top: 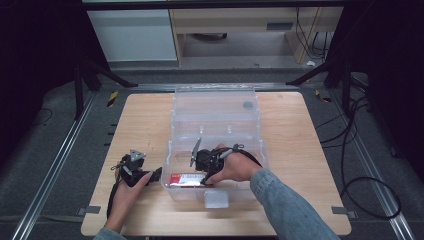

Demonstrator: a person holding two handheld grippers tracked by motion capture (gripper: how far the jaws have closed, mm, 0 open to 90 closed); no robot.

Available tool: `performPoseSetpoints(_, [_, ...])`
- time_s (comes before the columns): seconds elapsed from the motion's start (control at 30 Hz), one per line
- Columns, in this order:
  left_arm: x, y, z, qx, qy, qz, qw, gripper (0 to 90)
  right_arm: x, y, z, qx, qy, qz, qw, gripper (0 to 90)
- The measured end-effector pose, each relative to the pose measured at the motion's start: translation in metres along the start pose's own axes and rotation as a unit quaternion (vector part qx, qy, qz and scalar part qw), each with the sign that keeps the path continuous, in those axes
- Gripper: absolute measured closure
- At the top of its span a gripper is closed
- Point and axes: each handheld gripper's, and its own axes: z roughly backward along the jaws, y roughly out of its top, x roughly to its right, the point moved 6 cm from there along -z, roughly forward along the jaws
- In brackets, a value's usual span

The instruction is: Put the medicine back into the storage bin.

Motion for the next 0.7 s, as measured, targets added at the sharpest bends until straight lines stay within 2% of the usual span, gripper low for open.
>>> performPoseSetpoints(0.1, [0.001,0.000,0.000,0.002,-0.005,-0.005,1.0000,0.0,-0.001,-0.001,0.010,0.020,-0.011,-0.008,0.9997,55.9])
performPoseSetpoints(0.17, [0.001,0.000,0.002,0.004,-0.010,-0.018,0.9998,1.7,0.000,-0.003,0.017,0.034,-0.017,-0.017,0.9991,57.3])
performPoseSetpoints(0.23, [0.001,0.003,0.006,0.015,0.000,-0.029,0.9995,3.5,0.000,-0.005,0.022,0.040,-0.021,-0.025,0.9987,58.6])
performPoseSetpoints(0.33, [0.002,0.008,0.016,0.036,-0.002,-0.034,0.9988,3.2,0.001,-0.011,0.036,0.056,-0.030,-0.036,0.9974,60.1])
performPoseSetpoints(0.43, [0.004,0.010,0.025,0.042,-0.013,-0.037,0.9983,3.8,0.002,-0.015,0.044,0.064,-0.035,-0.041,0.9965,60.7])
performPoseSetpoints(0.47, [0.006,0.013,0.032,0.044,-0.017,-0.048,0.9978,4.2,0.001,-0.019,0.054,0.076,-0.040,-0.045,0.9952,60.6])
performPoseSetpoints(0.53, [0.008,0.016,0.037,0.046,-0.019,-0.051,0.9974,4.7,0.001,-0.020,0.059,0.083,-0.043,-0.047,0.9945,60.0])
performPoseSetpoints(0.63, [0.012,0.028,0.053,0.062,-0.027,-0.067,0.9955,5.3,0.000,-0.026,0.076,0.097,-0.057,-0.057,0.9921,57.7])
performPoseSetpoints(0.7, [0.015,0.035,0.064,0.069,-0.040,-0.074,0.9940,5.4,0.002,-0.030,0.087,0.106,-0.066,-0.061,0.9903,54.9])
